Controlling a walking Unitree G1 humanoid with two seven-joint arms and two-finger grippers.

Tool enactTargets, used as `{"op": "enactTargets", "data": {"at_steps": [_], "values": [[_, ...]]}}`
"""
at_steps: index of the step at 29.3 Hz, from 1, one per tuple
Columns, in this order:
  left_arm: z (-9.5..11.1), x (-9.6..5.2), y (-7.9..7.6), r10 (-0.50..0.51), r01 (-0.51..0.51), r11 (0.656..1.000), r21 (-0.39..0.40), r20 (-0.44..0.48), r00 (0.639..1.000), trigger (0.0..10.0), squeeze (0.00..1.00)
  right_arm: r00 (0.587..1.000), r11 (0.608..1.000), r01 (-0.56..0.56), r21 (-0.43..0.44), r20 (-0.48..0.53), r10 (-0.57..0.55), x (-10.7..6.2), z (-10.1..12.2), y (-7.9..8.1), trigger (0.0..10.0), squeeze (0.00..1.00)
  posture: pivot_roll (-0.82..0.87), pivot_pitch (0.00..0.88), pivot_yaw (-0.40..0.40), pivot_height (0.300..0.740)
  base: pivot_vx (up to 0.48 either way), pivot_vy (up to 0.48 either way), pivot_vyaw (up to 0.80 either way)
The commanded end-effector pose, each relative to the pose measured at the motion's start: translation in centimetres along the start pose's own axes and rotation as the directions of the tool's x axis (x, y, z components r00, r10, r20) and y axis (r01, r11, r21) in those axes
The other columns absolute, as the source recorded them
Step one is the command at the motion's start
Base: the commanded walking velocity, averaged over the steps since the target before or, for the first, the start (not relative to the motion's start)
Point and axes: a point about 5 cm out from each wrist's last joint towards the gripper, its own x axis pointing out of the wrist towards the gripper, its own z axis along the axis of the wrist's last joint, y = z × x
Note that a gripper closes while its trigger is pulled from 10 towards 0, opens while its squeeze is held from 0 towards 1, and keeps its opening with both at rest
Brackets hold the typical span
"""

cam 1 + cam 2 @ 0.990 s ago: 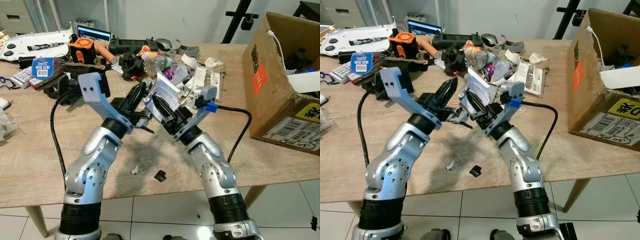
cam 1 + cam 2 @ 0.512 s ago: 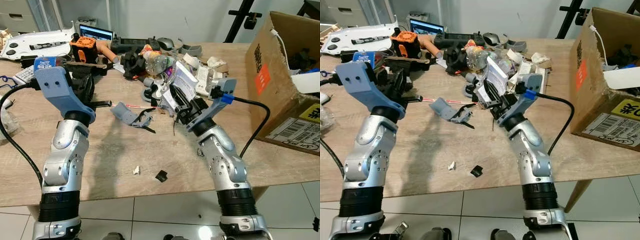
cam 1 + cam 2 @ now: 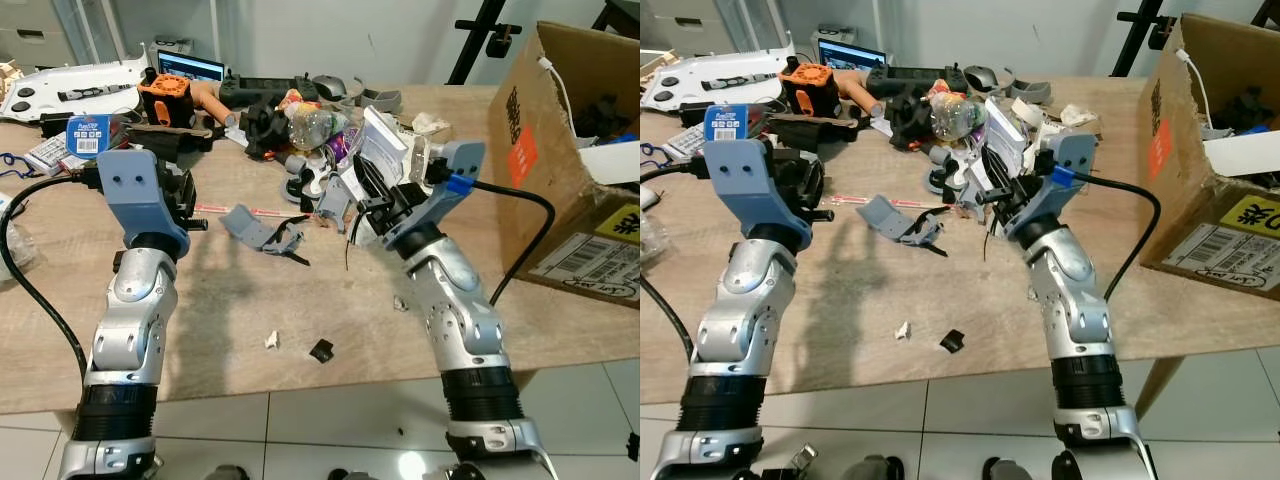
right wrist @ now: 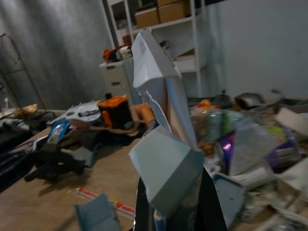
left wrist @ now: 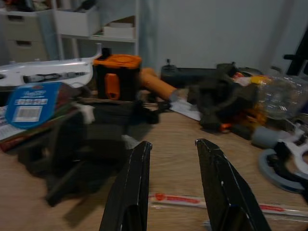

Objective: Picking trash to rubbish bin

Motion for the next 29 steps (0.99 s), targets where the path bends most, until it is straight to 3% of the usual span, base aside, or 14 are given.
{"op": "enactTargets", "data": {"at_steps": [1,11,13,21,29], "values": [[-0.3,0.1,-0.5,-0.02,0.02,1.0,-0.01,-0.019,1.0,10.0,0.0,0.999,0.999,-0.021,-0.045,0.047,0.023,0.3,1.5,-0.1,10.0,0.0,0.04,0.196,-0.022,0.74,0.0,0.0,-0.8],[-0.6,0.2,-1.2,-0.036,0.036,0.999,0.012,-0.013,0.999,10.0,0.0,0.991,0.991,-0.054,-0.121,0.115,0.068,1.6,4.2,0.0,10.0,0.0,0.03,0.191,-0.016,0.74,0.0,0.0,-0.8],[-0.5,0.3,-1.3,-0.022,0.022,1.0,-0.007,-0.008,1.0,10.0,0.0,0.987,0.983,-0.048,-0.175,0.145,0.074,2.1,5.7,-0.6,10.0,0.0,0.03,0.199,-0.026,0.74,0.0,0.0,-0.8],[-0.4,0.3,-1.4,-0.012,0.012,1.0,0.013,0.016,1.0,10.0,0.0,0.985,0.973,0.004,-0.229,0.169,0.036,2.5,7.5,-2.5,10.0,0.0,0.02,0.206,-0.033,0.74,0.0,0.0,-0.8],[-0.3,0.2,-1.8,-0.055,0.055,0.998,-0.018,0.024,0.998,10.0,0.0,0.982,0.957,0.058,-0.284,0.189,-0.003,2.5,9.0,-4.1,10.0,0.0,0.02,0.206,-0.039,0.74,0.0,0.0,-0.8]]}}
